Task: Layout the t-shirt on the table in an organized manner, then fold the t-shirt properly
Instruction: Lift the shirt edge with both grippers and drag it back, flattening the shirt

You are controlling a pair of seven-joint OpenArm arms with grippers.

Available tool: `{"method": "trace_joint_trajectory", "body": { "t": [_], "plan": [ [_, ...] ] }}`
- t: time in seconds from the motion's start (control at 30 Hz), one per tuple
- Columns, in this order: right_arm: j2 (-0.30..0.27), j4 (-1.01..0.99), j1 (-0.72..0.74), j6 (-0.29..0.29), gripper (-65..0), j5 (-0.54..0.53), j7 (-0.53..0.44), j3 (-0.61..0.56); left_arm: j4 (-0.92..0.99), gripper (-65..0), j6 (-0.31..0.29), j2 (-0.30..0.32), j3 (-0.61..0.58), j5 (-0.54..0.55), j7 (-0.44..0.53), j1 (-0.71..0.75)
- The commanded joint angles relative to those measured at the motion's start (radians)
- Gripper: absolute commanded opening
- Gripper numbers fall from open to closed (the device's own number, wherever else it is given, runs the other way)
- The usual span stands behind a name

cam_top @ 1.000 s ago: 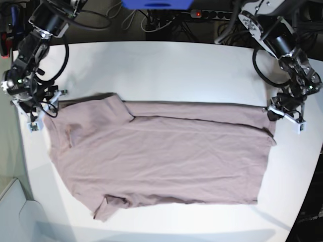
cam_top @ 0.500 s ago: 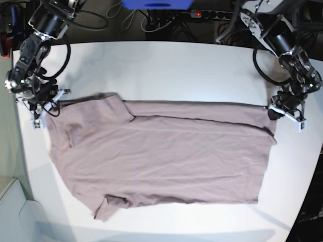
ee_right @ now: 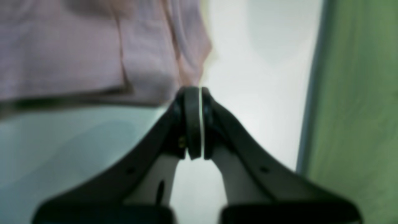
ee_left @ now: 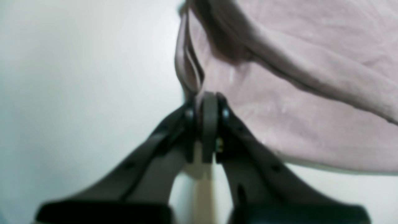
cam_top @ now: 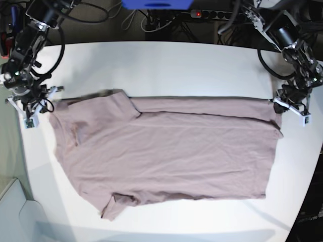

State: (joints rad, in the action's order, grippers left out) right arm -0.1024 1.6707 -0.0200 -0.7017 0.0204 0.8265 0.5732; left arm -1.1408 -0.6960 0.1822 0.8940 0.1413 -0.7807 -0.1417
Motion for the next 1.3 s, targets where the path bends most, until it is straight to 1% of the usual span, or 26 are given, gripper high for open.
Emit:
{"method": "trace_joint_trajectory", "body": {
  "t": [0.0, 0.1, 0.13, 0.2, 0.4, 0.47, 0.5, 0.63, 0.7, 0.8, 0.9, 0.93, 1.07, 1.17, 1.27],
  "plan": [
    [-0.012, 0.013, 0.009, 0.004, -65.0, -0.003, -0.008, 0.003, -0.018, -64.6, -0.002, 0.015, 0.0, 0.01, 0.013, -0.016],
    [-0.004, -0.019, 0.009, 0.004, -64.9, -0.001, -0.008, 0.001, -0.018, -64.6, -0.002, 0.015, 0.0, 0.01, 0.013, -0.016],
    [-0.003, -0.039, 0.01, 0.004, -63.4, -0.001, -0.008, 0.001, -0.018, -64.6, -0.002, 0.015, 0.0, 0.01, 0.013, -0.016],
    [0.0, -0.068, 0.01, 0.004, -57.7, 0.0, -0.008, -0.002, -0.02, -64.6, -0.002, 0.013, 0.0, 0.01, 0.013, -0.016],
    [0.0, -0.114, 0.03, 0.004, -34.5, 0.0, -0.009, 0.0, -0.02, -64.6, -0.002, 0.013, 0.0, 0.01, 0.013, -0.016],
    [-0.003, -0.14, 0.032, 0.004, -30.2, 0.0, -0.016, 0.0, -0.02, -64.6, -0.002, 0.012, 0.0, 0.01, 0.013, -0.017],
    [-0.003, -0.154, 0.045, 0.004, -29.1, -0.001, -0.017, 0.0, -0.02, -64.6, -0.002, 0.01, 0.0, 0.01, 0.013, -0.017],
    [-0.004, -0.194, 0.071, 0.004, -30.2, -0.001, -0.017, 0.0, -0.02, -64.6, -0.002, 0.009, 0.0, 0.01, 0.013, -0.017],
    [-0.006, -0.205, 0.074, 0.004, -33.3, -0.001, -0.019, 0.0, -0.02, -64.6, -0.002, 0.009, 0.0, 0.01, 0.013, -0.017],
    [-0.013, -0.241, 0.098, 0.004, -44.2, -0.001, -0.019, -0.003, -0.02, -64.6, -0.002, 0.009, 0.0, 0.01, 0.013, -0.017],
    [-0.016, -0.277, 0.108, 0.004, -61.5, -0.001, -0.019, 0.0, -0.02, -64.6, -0.002, 0.01, 0.0, 0.01, 0.013, -0.017],
    [-0.018, -0.275, 0.11, 0.004, -65.0, -0.001, -0.019, 0.0, -0.02, -64.6, -0.002, 0.01, 0.0, 0.01, 0.013, -0.017],
    [-0.018, -0.195, 0.078, 0.004, -65.0, -0.001, -0.012, 0.001, -0.021, -64.6, -0.002, 0.013, 0.0, 0.01, 0.01, -0.017],
    [-0.013, -0.082, 0.032, 0.004, -65.0, -0.004, -0.009, 0.003, -0.023, -64.6, -0.002, 0.015, 0.0, 0.01, -0.035, -0.017],
    [-0.007, 0.021, -0.011, 0.004, -65.0, -0.004, -0.008, 0.001, -0.068, -64.6, -0.002, 0.015, 0.0, 0.01, -0.058, -0.002]
  ]
}}
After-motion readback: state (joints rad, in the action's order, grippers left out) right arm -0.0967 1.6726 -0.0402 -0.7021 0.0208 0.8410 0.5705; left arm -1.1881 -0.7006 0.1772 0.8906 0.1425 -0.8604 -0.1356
